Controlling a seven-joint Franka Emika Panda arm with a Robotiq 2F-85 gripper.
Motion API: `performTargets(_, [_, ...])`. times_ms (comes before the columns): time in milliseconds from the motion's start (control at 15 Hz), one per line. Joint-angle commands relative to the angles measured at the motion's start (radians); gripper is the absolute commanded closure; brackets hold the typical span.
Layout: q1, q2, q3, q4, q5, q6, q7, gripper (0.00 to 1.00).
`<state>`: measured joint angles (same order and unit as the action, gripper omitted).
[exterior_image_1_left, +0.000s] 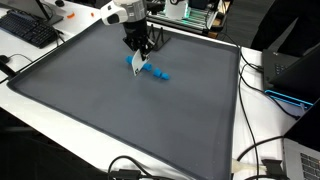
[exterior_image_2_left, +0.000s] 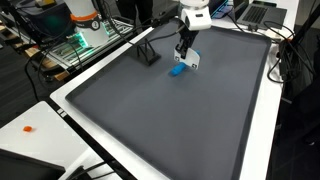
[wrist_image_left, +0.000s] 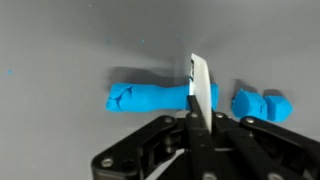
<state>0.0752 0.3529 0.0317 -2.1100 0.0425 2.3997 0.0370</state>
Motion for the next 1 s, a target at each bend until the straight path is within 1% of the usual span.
performTargets(0, [-0.009, 0.025, 0.007, -0.028, -0.003, 0.031, -0.011, 0.99])
performTargets(400, [-0.013, 0.038, 0.017, -0.043, 0.016, 0.054, -0.020, 0.99])
performTargets(733, [-0.025, 0.037, 0.042, -0.049, 0.080, 0.066, -0.037, 0.99])
performTargets(933, [-0.028, 0.034, 0.050, -0.052, 0.097, 0.070, -0.041, 0.99])
